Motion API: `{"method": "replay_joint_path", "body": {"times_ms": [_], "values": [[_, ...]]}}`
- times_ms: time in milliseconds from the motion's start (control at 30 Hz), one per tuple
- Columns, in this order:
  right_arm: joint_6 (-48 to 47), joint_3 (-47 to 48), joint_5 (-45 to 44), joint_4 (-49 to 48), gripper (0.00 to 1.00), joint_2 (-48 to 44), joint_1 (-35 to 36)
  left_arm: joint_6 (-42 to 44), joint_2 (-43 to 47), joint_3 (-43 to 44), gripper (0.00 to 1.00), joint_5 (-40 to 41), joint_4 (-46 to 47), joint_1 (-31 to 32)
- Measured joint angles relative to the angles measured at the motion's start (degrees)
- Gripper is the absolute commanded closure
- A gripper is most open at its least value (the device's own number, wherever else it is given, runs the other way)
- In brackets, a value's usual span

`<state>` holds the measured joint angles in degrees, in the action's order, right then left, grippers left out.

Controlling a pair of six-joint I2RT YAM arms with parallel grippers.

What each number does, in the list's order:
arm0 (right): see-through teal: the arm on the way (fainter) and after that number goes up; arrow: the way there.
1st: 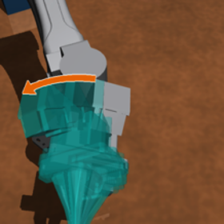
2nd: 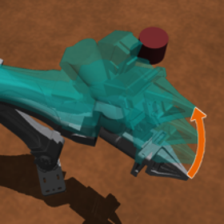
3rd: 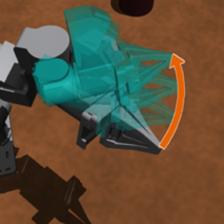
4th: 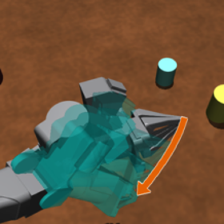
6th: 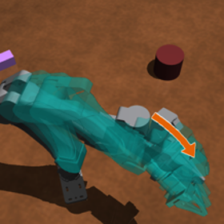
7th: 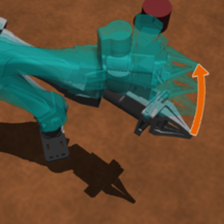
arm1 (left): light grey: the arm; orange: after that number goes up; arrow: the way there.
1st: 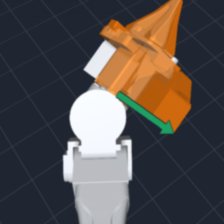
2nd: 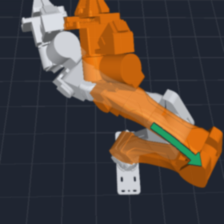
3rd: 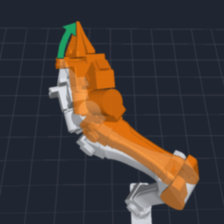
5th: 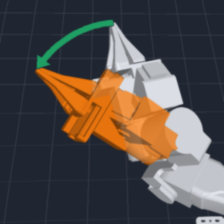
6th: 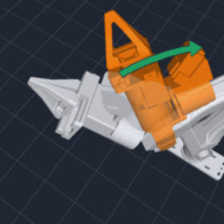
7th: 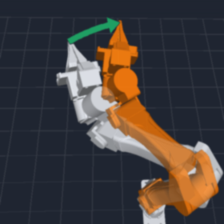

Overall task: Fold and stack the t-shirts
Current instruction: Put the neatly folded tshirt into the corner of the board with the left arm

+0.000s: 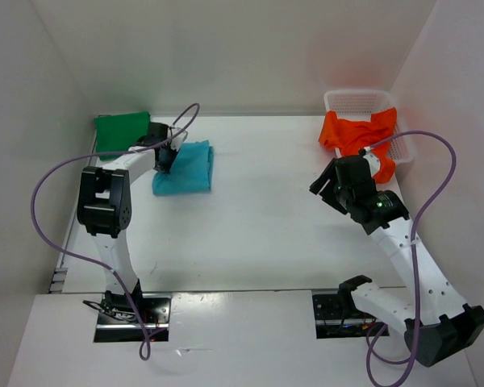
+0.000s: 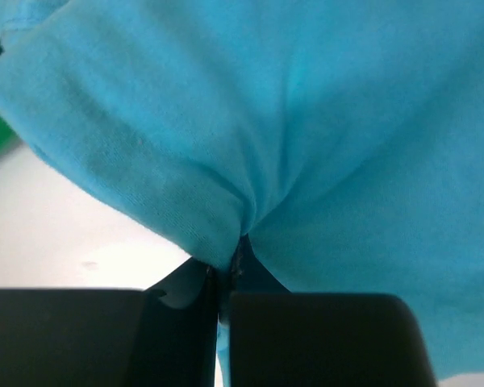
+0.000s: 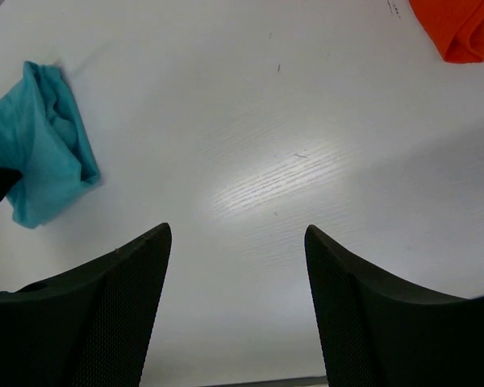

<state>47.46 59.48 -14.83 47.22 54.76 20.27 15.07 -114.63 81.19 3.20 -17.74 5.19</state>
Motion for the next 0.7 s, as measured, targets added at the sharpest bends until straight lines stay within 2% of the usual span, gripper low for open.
{"method": "replay_joint_path", "body": {"times_ms": [133, 267, 467, 700], "values": [[-0.6, 1.2, 0.0, 0.0, 0.28, 1.5, 0.0, 4.1, 0.0, -0.2, 1.00, 7.2, 3.6, 0.0], [-0.9, 3.0, 0.0, 0.0, 0.28, 3.3, 0.0, 5.9, 0.0, 2.2, 1.00, 10.6, 4.4, 0.2], [-1.1, 4.0, -0.1, 0.1, 0.28, 4.2, 0.0, 6.2, -2.6, 12.4, 1.00, 11.7, 4.2, -0.7], [-1.3, 4.7, -1.1, 1.8, 0.28, 4.3, 0.0, 6.1, -9.4, 24.2, 1.00, 11.6, 1.5, -5.4]]}}
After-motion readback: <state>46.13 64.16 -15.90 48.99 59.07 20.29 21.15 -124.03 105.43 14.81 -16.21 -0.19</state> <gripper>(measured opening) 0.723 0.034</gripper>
